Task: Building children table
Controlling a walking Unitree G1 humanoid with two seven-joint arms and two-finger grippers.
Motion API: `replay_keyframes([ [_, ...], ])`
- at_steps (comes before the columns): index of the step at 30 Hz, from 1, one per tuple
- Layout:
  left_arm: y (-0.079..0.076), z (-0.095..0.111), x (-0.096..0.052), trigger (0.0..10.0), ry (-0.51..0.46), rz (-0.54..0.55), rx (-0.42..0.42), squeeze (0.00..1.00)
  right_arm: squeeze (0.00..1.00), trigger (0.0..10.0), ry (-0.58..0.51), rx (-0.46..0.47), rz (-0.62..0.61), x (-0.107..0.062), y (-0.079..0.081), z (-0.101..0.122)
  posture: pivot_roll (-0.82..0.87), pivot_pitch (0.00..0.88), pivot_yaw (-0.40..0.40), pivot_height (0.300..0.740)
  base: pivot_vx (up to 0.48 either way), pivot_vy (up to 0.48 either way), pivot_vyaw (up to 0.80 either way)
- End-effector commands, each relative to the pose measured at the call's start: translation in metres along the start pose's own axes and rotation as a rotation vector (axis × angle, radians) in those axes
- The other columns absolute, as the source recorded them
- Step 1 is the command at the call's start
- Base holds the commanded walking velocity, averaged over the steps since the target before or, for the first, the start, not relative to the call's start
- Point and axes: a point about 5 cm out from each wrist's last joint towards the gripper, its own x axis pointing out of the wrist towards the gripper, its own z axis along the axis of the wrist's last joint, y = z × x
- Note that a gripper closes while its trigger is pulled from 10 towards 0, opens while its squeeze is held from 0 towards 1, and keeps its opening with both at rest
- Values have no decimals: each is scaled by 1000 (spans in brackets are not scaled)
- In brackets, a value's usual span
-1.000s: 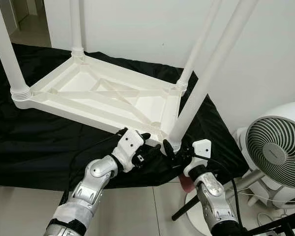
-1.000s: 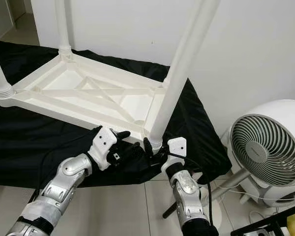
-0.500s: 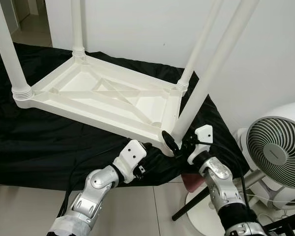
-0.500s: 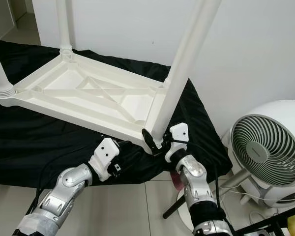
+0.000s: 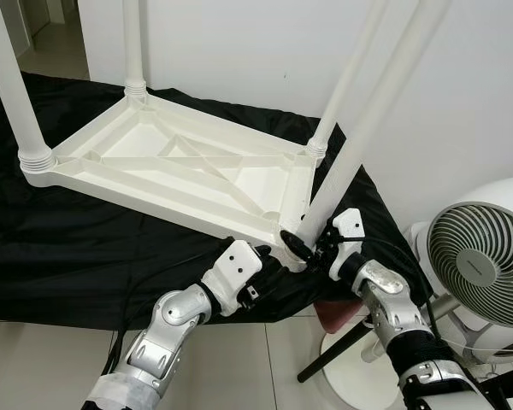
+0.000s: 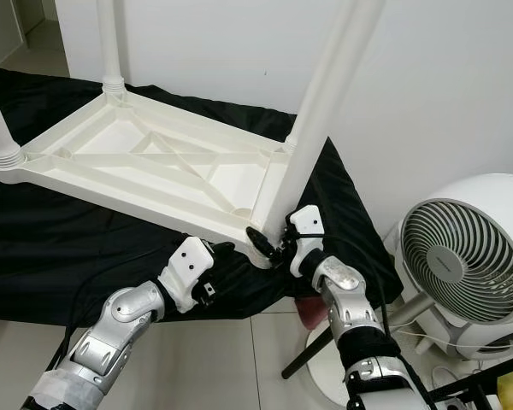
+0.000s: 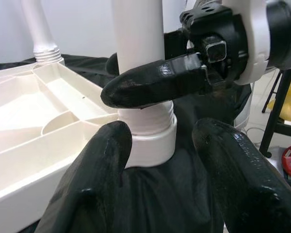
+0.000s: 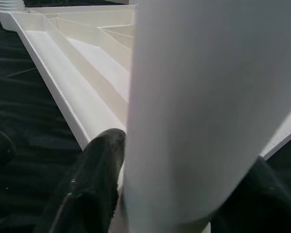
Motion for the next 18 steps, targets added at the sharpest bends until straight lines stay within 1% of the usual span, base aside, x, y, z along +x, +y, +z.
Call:
replay_keyframes([
  [1, -7, 1, 3, 10000, 2, -56, -4, 0, 0, 0, 22, 14, 6, -3, -3, -3, 126, 0, -185, 740, 0, 0, 0],
  [4, -9, 2, 5, 10000, 0, -64, -3, 0, 0, 0, 42, 70, -7, -6, -5, -9, 123, 0, -185, 740, 0, 0, 0],
  [5, -10, 2, 6, 10000, 1, -70, -5, 0, 0, 8431, 55, 80, -44, -9, -7, -13, 116, 0, -184, 740, 0, 0, 0],
  [10, -11, 3, 6, 10000, 4, -76, -8, 0, 0, 8431, 71, 79, -73, -11, -9, -16, 116, 0, -184, 740, 0, 0, 0],
  [11, -12, 2, 7, 10000, 5, -80, -7, 0, 0, 10000, 72, 111, -108, -11, -8, -17, 112, 0, -179, 740, 0, 0, 0],
  [13, -12, 2, 7, 10000, 6, -85, -8, 0, 0, 10000, 88, 151, -160, -12, -8, -20, 110, 0, -178, 740, 0, 0, 0],
  [14, -12, 2, 7, 10000, 6, -86, -7, 0, 0, 10000, 115, 133, -183, -11, -6, -22, 110, 0, -178, 740, 0, 0, 0],
  [15, -12, 2, 7, 10000, 6, -86, -7, 0, 0, 10000, 115, 133, -183, -11, -6, -22, 110, 0, -178, 740, 0, 0, 0],
  [17, -12, 1, 8, 10000, 10, -89, -7, 0, 0, 10000, 143, 131, -277, -10, -4, -26, 111, 0, -175, 740, 0, 0, 0],
  [18, -12, 1, 8, 10000, 10, -89, -7, 0, 0, 10000, 143, 131, -277, -10, -4, -26, 111, 0, -175, 740, 0, 0, 0],
])
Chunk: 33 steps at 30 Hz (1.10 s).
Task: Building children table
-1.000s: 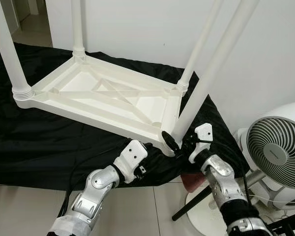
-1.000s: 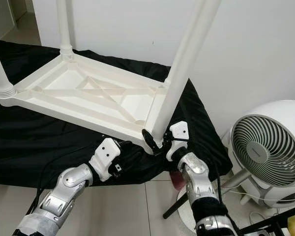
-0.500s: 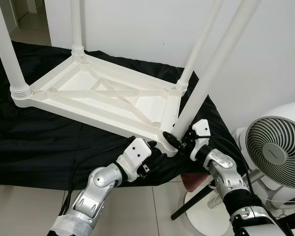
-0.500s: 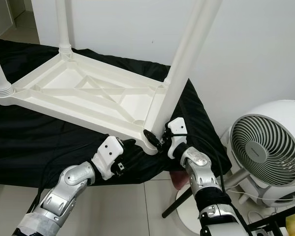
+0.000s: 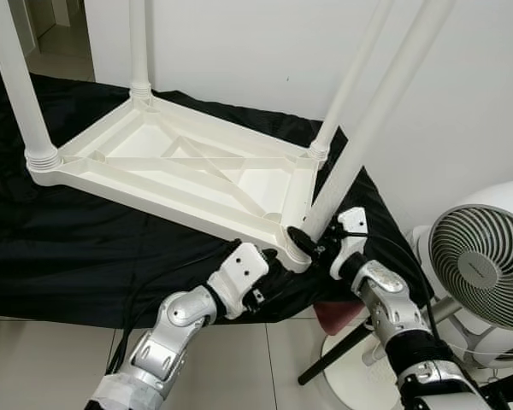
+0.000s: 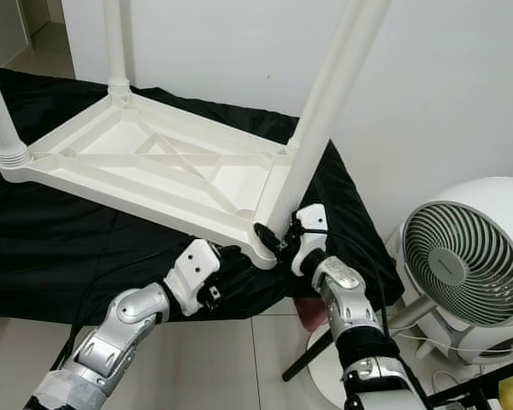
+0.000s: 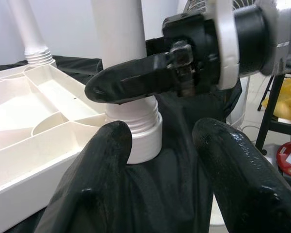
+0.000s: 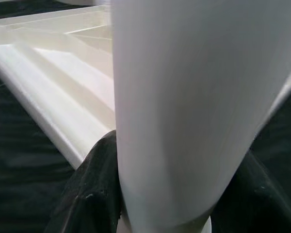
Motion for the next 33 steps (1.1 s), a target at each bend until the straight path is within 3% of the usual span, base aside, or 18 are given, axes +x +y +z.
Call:
replay_keyframes([
  [1, -6, 0, 5, 10000, 3, -62, 1, 0, 0, 10000, 110, 29, -152, -10, -8, -21, 109, 0, -172, 740, 0, 0, 0],
  [5, -6, 0, 5, 10000, 5, -67, 1, 0, 0, 10000, 111, 69, -274, -10, -6, -22, 108, 0, -172, 740, 0, 0, 0],
  [7, -4, 0, 6, 10000, 9, -70, 2, 0, 0, 10000, 115, 81, -439, -12, -4, -22, 104, 0, -173, 740, 0, 0, 0],
  [11, -4, 0, 6, 10000, 10, -72, 7, 0, 0, 10000, 116, 85, -513, -13, 5, -23, 104, 0, -174, 740, 0, 0, 0],
  [13, -3, -1, 7, 10000, 11, -72, 9, 0, 0, 10000, 128, 151, -602, -15, 19, -27, 107, 0, -177, 740, 0, 0, 0],
  [16, -2, -1, 8, 10000, 11, -72, 7, 0, 0, 10000, 117, 192, -506, -9, 35, -26, 104, 0, -175, 740, 0, 0, 0],
  [21, -3, -1, 8, 10000, 11, -74, 4, 0, 0, 10000, 94, 176, -500, -10, 32, -20, 101, 0, -175, 740, 0, 0, 0],
  [22, -3, -1, 8, 10000, 12, -75, 4, 0, 63, 10000, 82, 164, -492, -10, 32, -18, 100, 0, -175, 740, 0, 0, 0],
  [23, -2, -1, 9, 10000, 12, -74, 4, 0, 1000, 10000, 60, 168, -484, -11, 31, -15, 103, 0, -176, 740, 0, 0, 0],
  [32, -1, -1, 8, 10000, 11, -69, 5, 0, 1000, 10000, -2, 146, -400, -14, 25, -3, 108, 0, -182, 740, 0, 0, 0],
  [33, -1, -1, 8, 10000, 12, -69, 6, 0, 1000, 10000, -5, 133, -336, -15, 21, -2, 109, 0, -182, 740, 0, 0, 0],
])
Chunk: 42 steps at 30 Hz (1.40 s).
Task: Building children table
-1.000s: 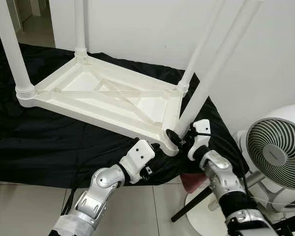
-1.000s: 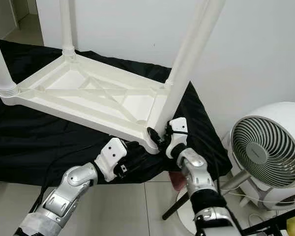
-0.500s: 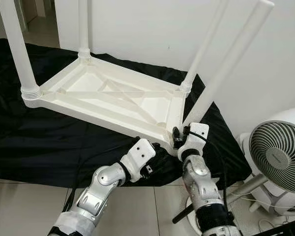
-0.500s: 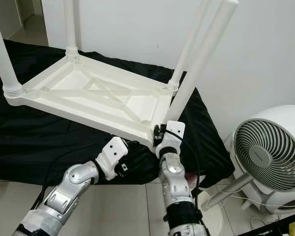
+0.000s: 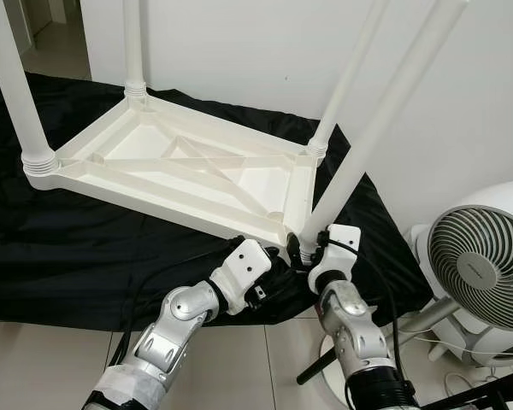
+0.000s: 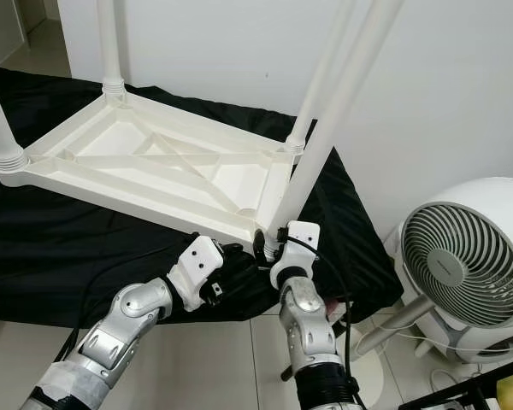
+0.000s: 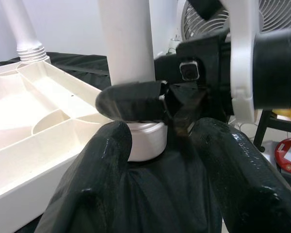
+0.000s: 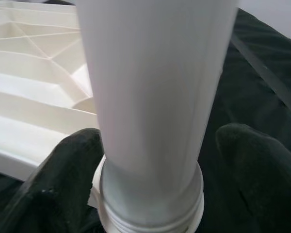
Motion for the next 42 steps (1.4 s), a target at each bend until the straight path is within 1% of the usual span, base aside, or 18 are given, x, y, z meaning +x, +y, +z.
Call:
replay_keyframes([
  [1, -5, 0, 2, 10000, -1, -59, 3, 0, 1000, 10000, -2, -4, 29, -1, -8, 2, 109, 0, -182, 740, 0, 0, 0],
  [2, -5, 0, 2, 10000, -1, -59, 2, 0, 1000, 10000, 0, -33, 79, 0, -12, 3, 108, 0, -180, 740, 0, 0, 0],
  [3, -5, 0, 2, 10000, -1, -59, 2, 0, 1000, 10000, 0, -33, 79, 0, -12, 3, 108, 0, -180, 740, 0, 0, 0],
  [4, -5, 0, 2, 10000, 0, -59, 2, 0, 0, 10000, 7, -51, 139, 0, -15, 5, 109, 0, -179, 740, 0, 0, 0],
  [5, -5, 0, 1, 10000, 2, -60, 2, 0, 0, 10000, 9, -78, 213, 1, -17, 7, 107, 0, -176, 740, 0, 0, 0],
  [6, -5, 0, 1, 10000, 2, -60, 2, 0, 0, 10000, 9, -78, 213, 1, -17, 7, 107, 0, -176, 740, 0, 0, 0],
  [8, -5, 0, 1, 10000, 3, -61, 2, 0, 0, 10000, 5, -129, 325, 3, -19, 12, 108, 0, -177, 740, 0, 0, 0],
  [11, -4, 0, 2, 10000, 2, -63, -1, 0, 0, 10000, 16, -138, 395, 6, -21, 14, 105, 0, -174, 740, 0, 0, 0],
  [13, -4, 0, 2, 10000, 2, -63, -1, 0, 0, 10000, 12, -157, 409, 8, -22, 15, 105, 0, -174, 740, 0, 0, 0],
  [16, -4, 1, 2, 10000, 0, -66, -2, 0, 0, 10000, 64, -226, 522, 16, -19, 12, 103, 0, -165, 740, 0, 0, 0],
  [24, -2, 3, 4, 10000, -2, -72, 3, 0, 0, 10000, 126, -268, 623, 25, -17, 8, 108, 0, -162, 740, 0, 0, 0],
  [25, -1, 4, 4, 10000, -4, -68, 4, 0, 0, 1961, 139, -271, 629, 26, -18, 6, 114, 0, -165, 740, 0, 0, 0],
  [26, -1, 4, 4, 10000, -4, -68, 4, 0, 0, 1961, 139, -271, 629, 26, -18, 6, 114, 0, -165, 740, 0, 0, 0],
  [27, 0, 5, 4, 10000, -4, -65, 5, 0, 0, 0, 146, -272, 637, 26, -20, 5, 114, 0, -165, 740, 0, 0, 0],
  [38, 2, 5, 3, 10000, -2, -59, 9, 0, 0, 0, 174, -245, 675, 22, -26, -8, 119, 0, -170, 740, 0, 0, 0],
  [40, 2, 5, 3, 10000, -2, -62, 8, 0, 0, 0, 171, -249, 636, 23, -29, -8, 115, 0, -168, 740, 0, 0, 0],
  [41, 1, 5, 3, 10000, -3, -65, 6, 0, 0, 10000, 173, -241, 590, 23, -31, -10, 113, 0, -167, 740, 0, 0, 0],
  [42, 0, 5, 4, 10000, -3, -67, 5, 0, 0, 10000, 174, -236, 558, 23, -32, -11, 111, 0, -168, 740, 0, 0, 0],
])
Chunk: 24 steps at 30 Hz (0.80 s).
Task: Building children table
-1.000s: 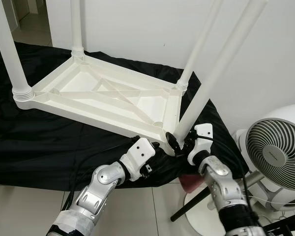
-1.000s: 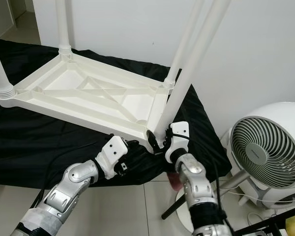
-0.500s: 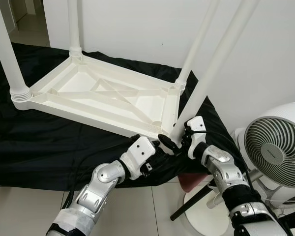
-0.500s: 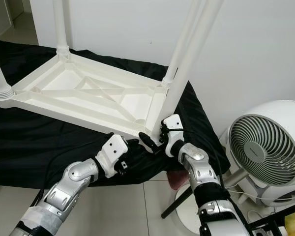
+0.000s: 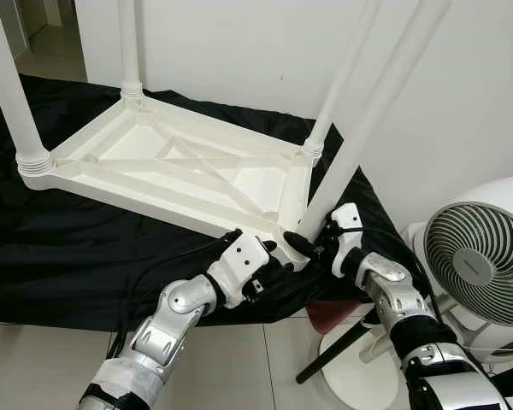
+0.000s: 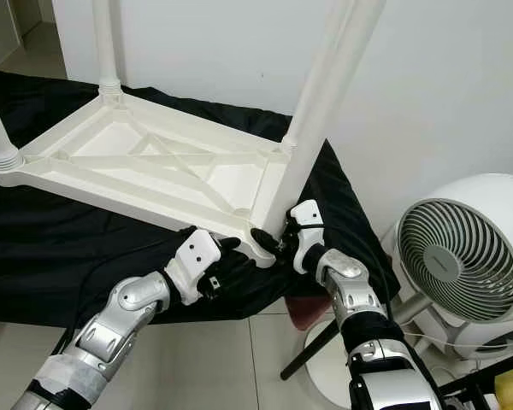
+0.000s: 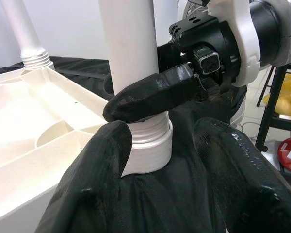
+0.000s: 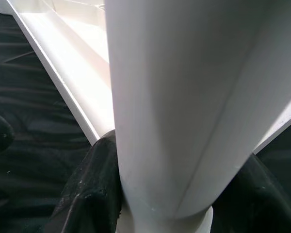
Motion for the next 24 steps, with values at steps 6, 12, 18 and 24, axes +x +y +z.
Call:
replay_keyframes([
  [6, -8, 1, 3, 10000, 0, -75, -9, 0, 0, 10000, 40, 121, -177, -2, 7, -18, 106, 0, -166, 740, 0, 0, 0],
  [12, -9, 1, 3, 10000, 0, -83, -10, 0, 0, 10000, 0, 251, -409, 5, 12, -16, 106, 0, -165, 740, 0, 0, 0],
  [18, -9, 1, 3, 10000, 1, -83, -12, 0, 0, 10000, -4, 283, -563, 7, 24, -15, 108, 0, -169, 740, 0, 0, 0],
  [24, -10, 0, 2, 10000, 1, -79, -14, 0, 0, 10000, -5, 369, -748, 8, 41, -14, 110, 0, -174, 740, 0, 0, 0],
])
